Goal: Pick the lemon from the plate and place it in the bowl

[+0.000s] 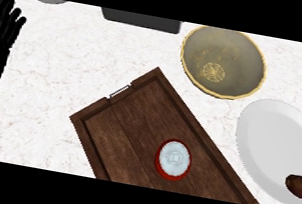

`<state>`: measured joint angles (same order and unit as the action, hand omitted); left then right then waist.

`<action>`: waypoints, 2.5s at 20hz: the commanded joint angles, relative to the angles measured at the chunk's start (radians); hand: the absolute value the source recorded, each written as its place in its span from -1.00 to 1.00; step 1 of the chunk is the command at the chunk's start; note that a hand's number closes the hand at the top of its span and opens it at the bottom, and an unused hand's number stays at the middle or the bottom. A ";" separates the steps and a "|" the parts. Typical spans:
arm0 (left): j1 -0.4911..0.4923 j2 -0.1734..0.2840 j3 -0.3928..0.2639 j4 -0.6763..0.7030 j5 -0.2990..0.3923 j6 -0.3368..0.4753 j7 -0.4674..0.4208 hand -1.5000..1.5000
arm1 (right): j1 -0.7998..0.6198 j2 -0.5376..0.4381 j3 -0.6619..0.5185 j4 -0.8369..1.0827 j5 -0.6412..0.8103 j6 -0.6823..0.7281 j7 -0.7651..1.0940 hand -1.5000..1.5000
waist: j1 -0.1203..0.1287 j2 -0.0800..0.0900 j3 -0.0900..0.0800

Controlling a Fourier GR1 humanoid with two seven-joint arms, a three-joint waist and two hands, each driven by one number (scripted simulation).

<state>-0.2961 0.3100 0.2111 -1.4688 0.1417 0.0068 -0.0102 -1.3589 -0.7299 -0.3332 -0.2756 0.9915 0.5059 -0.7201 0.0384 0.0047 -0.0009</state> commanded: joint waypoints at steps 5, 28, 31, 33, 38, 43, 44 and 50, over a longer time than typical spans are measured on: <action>-0.012 -0.010 0.006 0.049 -0.013 0.012 -0.023 0.00 | -0.004 0.224 0.068 0.013 0.002 0.073 0.036 1.00 | -0.026 0.001 0.000; -0.002 -0.032 -0.013 -0.022 -0.016 0.016 0.018 0.00 | 0.161 0.423 -0.130 0.037 -0.221 -0.159 0.237 -1.00 | -0.008 0.008 0.002; -0.007 -0.051 -0.020 -0.004 -0.037 0.041 -0.003 0.00 | 0.179 0.424 -0.204 0.011 -0.287 -0.275 0.221 -1.00 | -0.008 0.012 0.003; 0.013 -0.024 -0.006 -0.009 -0.029 0.011 -0.022 0.00 | 0.167 0.391 -0.236 0.017 -0.316 -0.278 0.247 -1.00 | -0.002 0.011 0.002; 0.000 0.001 0.013 -0.015 0.014 -0.035 -0.006 0.00 | 0.179 0.276 -0.306 0.062 -0.368 -0.281 0.278 -1.00 | 0.021 0.024 0.003; -0.008 -0.004 0.009 -0.032 0.004 -0.017 0.005 0.00 | 0.243 0.107 -0.363 0.094 -0.420 -0.140 0.229 -1.00 | 0.031 0.034 0.006; -0.011 -0.012 -0.010 -0.032 0.002 -0.025 0.016 0.00 | 0.235 0.102 -0.375 0.095 -0.431 -0.149 0.234 -1.00 | 0.037 0.036 0.006; -0.006 -0.045 -0.033 -0.049 -0.015 -0.001 0.004 0.00 | 0.265 -0.045 -0.407 0.113 -0.460 0.004 0.215 -1.00 | 0.048 0.045 0.009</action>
<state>-0.2996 0.2827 0.1960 -1.5123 0.1350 -0.0020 -0.0062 -1.1048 -0.6954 -0.7199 -0.1736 0.5497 0.4354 -0.4992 0.0770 0.0432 0.0064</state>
